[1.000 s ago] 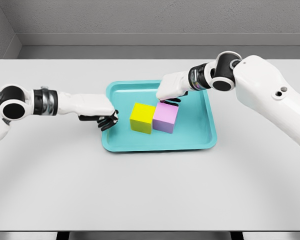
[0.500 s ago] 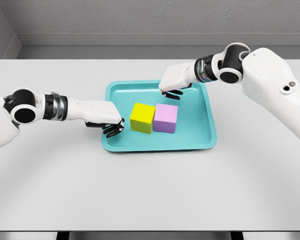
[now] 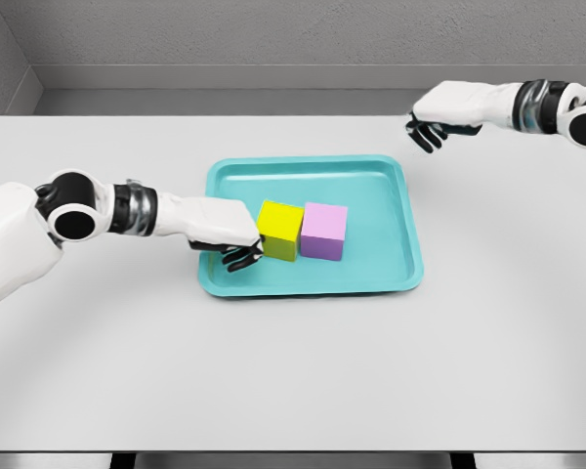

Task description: Push two cubes

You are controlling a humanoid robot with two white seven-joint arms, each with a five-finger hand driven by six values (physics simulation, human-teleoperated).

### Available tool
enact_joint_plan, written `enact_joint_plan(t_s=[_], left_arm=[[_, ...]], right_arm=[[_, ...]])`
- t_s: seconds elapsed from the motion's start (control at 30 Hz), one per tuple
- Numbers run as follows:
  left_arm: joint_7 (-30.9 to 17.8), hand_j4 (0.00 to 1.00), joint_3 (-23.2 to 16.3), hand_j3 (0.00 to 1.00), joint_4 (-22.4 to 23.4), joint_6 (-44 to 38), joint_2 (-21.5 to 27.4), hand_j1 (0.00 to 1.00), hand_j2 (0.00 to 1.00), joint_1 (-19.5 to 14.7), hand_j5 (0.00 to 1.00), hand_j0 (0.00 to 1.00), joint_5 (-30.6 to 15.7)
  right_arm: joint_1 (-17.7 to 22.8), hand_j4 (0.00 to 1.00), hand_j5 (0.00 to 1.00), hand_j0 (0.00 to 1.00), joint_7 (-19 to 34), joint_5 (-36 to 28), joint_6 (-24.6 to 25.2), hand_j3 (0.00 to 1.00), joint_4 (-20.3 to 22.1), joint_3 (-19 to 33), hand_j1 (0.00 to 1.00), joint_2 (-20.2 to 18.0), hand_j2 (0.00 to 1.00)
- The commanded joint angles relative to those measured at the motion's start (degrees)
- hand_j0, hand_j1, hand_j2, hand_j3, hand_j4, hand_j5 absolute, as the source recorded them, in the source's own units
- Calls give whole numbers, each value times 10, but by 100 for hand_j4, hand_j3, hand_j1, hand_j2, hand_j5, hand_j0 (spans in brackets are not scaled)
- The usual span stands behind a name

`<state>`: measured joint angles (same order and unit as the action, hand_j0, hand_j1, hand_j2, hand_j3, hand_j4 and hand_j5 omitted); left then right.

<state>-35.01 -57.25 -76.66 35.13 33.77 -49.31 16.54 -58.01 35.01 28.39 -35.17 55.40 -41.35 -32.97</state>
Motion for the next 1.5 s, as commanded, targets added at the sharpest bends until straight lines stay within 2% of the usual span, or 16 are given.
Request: enact_joint_plan(t_s=[0.0,0.03,0.07,0.1,0.33,0.6,0.73,0.8,0.93,1.07,1.1,1.2,1.27,1.37,1.43,1.47], left_arm=[[0,0,0,0,0,-1,-5,0,0,0,0,0,-3],[0,0,0,0,0,-1,-5,0,0,0,0,0,-3],[0,0,0,0,0,-1,-5,0,0,0,0,0,-3],[0,0,0,0,0,-1,-5,0,0,0,0,0,-3],[0,1,-1,1,17,-1,-6,1,1,1,1,1,-1],[0,1,-1,1,43,-1,-24,1,1,0,1,1,0],[0,1,-2,1,43,-1,-32,1,1,1,1,1,0],[0,1,-2,1,40,-1,-32,1,1,1,1,1,-1],[0,1,-2,1,33,-1,-31,1,1,2,1,1,-3],[0,1,-2,1,38,-1,-33,1,1,1,1,1,-3],[0,1,-2,1,38,-1,-34,1,1,1,1,1,-3],[0,1,-2,1,39,-1,-37,1,1,1,1,1,-2],[0,7,-1,7,35,-1,-28,7,7,1,7,7,-7],[0,7,0,7,31,-1,-11,7,7,1,7,7,-34],[0,7,1,7,10,-1,3,7,7,1,7,7,-42],[0,6,2,6,-2,-1,23,6,6,2,6,6,-63]], right_arm=[[1,22,22,22,0,-53,2,22,1,18,22,-34,22],[1,35,35,35,0,-67,2,35,2,18,35,-39,35],[2,84,84,84,0,-66,2,84,4,16,84,-38,84],[3,100,100,100,0,-66,2,100,8,14,100,-36,100],[18,100,100,100,0,-66,2,100,8,-7,100,-38,100],[8,100,100,100,0,-67,2,100,3,0,100,-54,100],[4,100,100,100,0,-68,2,100,3,0,100,-54,100],[-12,100,100,100,0,-68,2,100,5,0,100,-59,100],[-20,100,100,100,0,-68,2,100,8,0,100,-89,100],[6,100,100,100,0,-68,2,100,8,0,100,-119,100],[12,100,100,100,0,-68,2,100,8,2,100,-139,100],[12,100,100,100,0,-68,2,100,9,9,100,-157,100],[11,100,100,100,0,-68,2,100,28,8,100,-158,100],[14,100,100,100,0,-69,2,100,77,8,100,-171,100],[25,100,100,100,0,-68,2,100,83,7,100,-179,100],[26,100,100,100,0,-68,2,100,82,7,100,-179,100]])
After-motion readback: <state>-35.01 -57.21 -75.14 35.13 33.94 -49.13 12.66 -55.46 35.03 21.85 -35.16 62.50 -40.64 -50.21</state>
